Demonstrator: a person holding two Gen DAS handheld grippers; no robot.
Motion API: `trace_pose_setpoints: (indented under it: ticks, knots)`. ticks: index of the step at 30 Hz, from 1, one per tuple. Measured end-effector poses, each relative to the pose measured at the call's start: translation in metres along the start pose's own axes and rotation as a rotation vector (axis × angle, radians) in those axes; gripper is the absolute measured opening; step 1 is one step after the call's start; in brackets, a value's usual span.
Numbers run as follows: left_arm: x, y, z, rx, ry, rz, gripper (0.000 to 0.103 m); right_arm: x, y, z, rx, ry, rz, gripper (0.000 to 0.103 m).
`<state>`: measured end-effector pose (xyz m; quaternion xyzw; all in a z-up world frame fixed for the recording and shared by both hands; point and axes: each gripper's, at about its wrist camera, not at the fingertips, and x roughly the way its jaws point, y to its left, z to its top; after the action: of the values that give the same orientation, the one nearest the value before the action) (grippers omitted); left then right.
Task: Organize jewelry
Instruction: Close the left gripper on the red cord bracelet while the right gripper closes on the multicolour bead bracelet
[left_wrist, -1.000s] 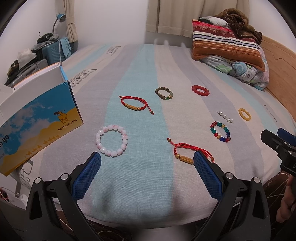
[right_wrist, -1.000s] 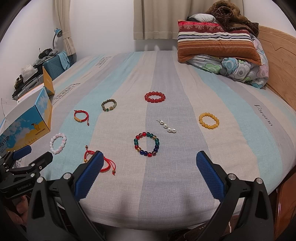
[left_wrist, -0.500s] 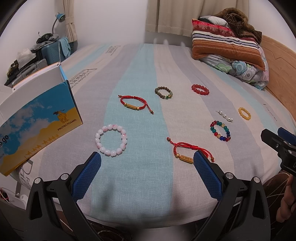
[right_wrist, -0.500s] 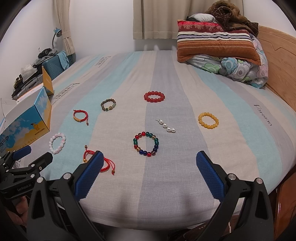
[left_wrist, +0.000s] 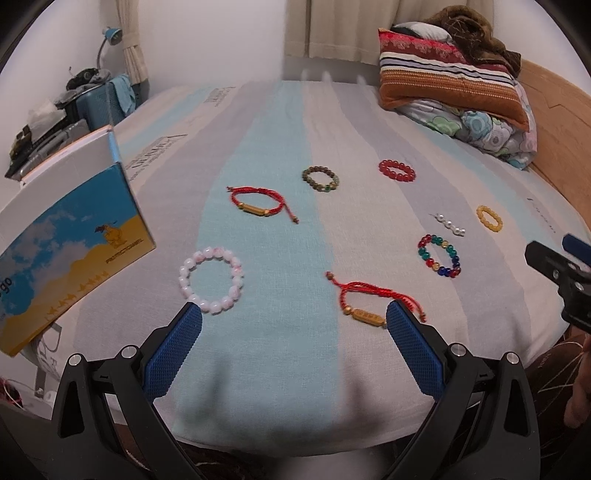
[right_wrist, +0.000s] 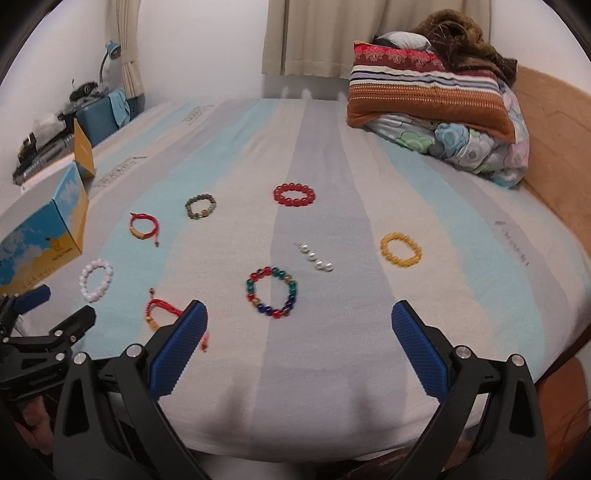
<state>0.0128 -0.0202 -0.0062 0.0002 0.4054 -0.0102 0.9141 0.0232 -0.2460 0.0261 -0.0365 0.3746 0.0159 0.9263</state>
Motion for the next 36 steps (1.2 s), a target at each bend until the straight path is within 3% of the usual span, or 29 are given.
trace_pose_setpoints:
  ticks: [6, 13, 23, 36]
  knots:
    - [0.013, -0.023, 0.024, 0.059, 0.002, -0.015, 0.097, 0.027, -0.015, 0.026, -0.015, 0.064, 0.004, 0.096]
    - [0.052, -0.038, 0.039, 0.080, 0.074, -0.056, 0.097, 0.076, -0.029, 0.049, 0.012, 0.184, 0.057, 0.096]
    - [0.083, -0.045, 0.026, 0.095, 0.130, -0.082, 0.097, 0.119, -0.019, 0.035, 0.072, 0.273, 0.124, 0.095]
    - [0.094, -0.039, 0.015, 0.081, 0.181, -0.067, 0.097, 0.142, -0.006, 0.016, 0.029, 0.338, 0.141, 0.072]
